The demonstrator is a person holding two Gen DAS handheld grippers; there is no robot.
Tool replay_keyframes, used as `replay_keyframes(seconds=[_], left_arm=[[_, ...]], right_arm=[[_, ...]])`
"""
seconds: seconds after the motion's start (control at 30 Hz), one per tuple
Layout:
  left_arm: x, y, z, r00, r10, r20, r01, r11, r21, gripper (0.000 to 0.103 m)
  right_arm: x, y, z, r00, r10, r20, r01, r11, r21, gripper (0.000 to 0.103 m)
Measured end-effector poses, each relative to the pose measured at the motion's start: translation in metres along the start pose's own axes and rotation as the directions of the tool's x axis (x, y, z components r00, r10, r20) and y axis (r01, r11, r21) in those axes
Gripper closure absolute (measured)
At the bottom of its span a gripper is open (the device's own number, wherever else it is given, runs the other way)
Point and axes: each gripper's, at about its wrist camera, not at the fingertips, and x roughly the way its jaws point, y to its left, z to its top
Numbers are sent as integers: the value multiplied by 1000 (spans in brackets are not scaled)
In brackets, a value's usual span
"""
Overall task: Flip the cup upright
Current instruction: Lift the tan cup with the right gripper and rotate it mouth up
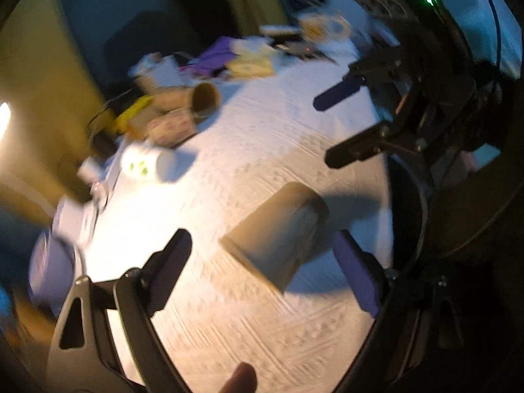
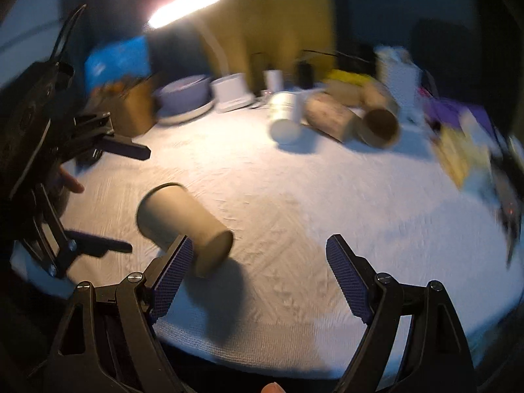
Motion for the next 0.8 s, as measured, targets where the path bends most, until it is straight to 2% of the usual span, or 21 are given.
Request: replay_keyframes(seconds=[0.1, 0.2, 0.3, 0.4, 0.43, 0.5, 0.57, 0.7, 0.8], left_arm=[[-15, 13, -22, 998, 34, 62, -24, 986, -163, 14], [-31, 20, -50, 985, 128, 118, -83, 943, -324, 14], [-40, 24, -73, 971, 173, 162, -90, 901, -425, 14], [-46, 34, -88, 950, 227, 212, -87, 849, -521, 14], [-46, 40, -93, 944, 245, 220, -81, 822, -564, 14], [-46, 45, -102, 939, 237, 248, -38, 790, -611, 14], [-47, 45, -109, 937, 235, 260, -23, 781, -624, 14], [-42, 39, -114, 939, 252, 235, -54, 780, -623, 14], [-40, 38, -120, 940, 234, 248, -28, 777, -628, 14]], right_arm=[[6, 17, 18, 998, 39, -56, -45, 992, -115, 17], [15, 34, 32, 988, 86, -127, -109, 977, -184, 17], [26, 56, 41, 977, 83, -197, -136, 953, -271, 17], [39, 71, 45, 966, 71, -247, -153, 931, -332, 17], [45, 75, 46, 962, 67, -266, -162, 922, -352, 17], [55, 83, 45, 951, 48, -306, -171, 905, -390, 17], [65, 87, 45, 937, 27, -349, -183, 889, -420, 17], [86, 93, 46, 900, 10, -435, -236, 851, -469, 17], [98, 100, 48, 871, -13, -491, -267, 826, -496, 17]])
